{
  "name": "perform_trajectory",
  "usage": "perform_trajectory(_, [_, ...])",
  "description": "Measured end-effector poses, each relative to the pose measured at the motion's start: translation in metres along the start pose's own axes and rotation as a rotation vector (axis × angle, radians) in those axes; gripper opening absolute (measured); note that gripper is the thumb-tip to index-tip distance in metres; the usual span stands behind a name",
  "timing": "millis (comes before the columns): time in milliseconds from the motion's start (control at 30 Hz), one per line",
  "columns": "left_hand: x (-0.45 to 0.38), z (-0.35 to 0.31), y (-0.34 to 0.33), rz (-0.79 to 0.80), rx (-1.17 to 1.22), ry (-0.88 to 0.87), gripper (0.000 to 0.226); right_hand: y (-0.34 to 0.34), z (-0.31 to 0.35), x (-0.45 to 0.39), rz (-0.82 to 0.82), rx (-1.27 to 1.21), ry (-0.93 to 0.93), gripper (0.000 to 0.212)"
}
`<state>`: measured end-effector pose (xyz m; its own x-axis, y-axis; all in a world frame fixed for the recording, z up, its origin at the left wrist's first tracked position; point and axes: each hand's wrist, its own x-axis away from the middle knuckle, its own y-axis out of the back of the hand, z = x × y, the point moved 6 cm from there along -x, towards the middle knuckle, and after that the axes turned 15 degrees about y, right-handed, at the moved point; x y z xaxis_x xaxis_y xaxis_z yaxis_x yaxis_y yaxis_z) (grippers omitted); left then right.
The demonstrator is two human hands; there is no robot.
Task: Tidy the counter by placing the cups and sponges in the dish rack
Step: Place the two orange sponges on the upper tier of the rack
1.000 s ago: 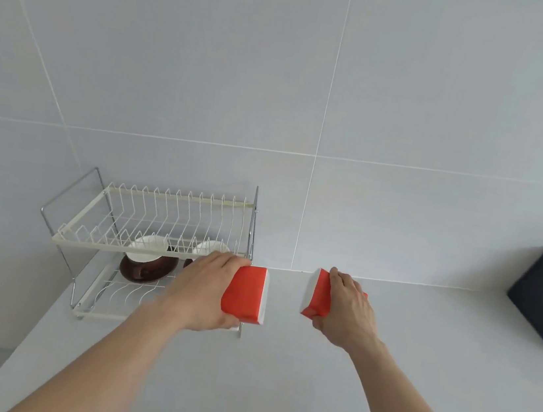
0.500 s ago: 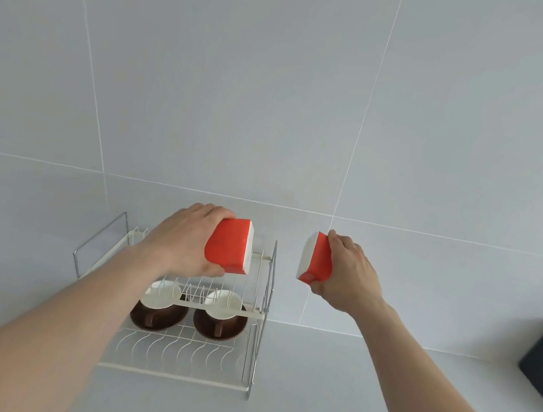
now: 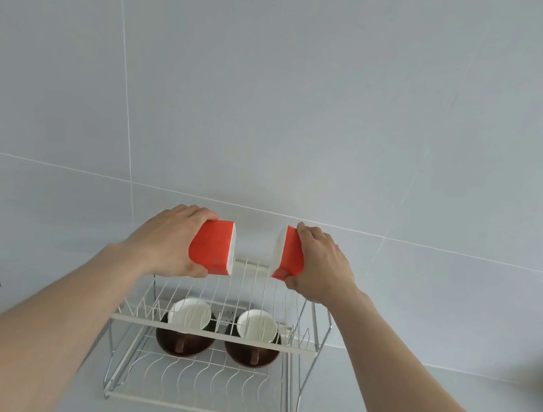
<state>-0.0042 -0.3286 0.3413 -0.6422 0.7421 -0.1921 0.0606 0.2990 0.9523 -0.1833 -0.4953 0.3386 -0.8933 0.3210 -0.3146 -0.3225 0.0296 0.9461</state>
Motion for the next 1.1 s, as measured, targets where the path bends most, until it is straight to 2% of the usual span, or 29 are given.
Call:
perform_trajectory(267, [-0.034, 0.055, -0.064, 0.137, -0.012, 0.016, 0.101, -0.076, 0.011, -0.032, 0.185, -0.005, -0.026, 0.098])
perform_trajectory(600, [-0.056, 0.079, -0.135, 0.286, -0.005, -0.007, 0.106, -0.145, 0.01, -0.039, 0.346, -0.015, -0.035, 0.099])
perform_trajectory(833, [-0.056, 0.083, -0.151, 0.308, 0.011, -0.026, 0.106, -0.163, 0.009, -0.038, 0.331, -0.019, -0.028, 0.094])
perform_trajectory(1100, [-0.051, 0.084, -0.142, 0.199, -0.041, -0.056, 0.106, -0.156, 0.01, -0.034, 0.273, -0.005, -0.026, 0.095])
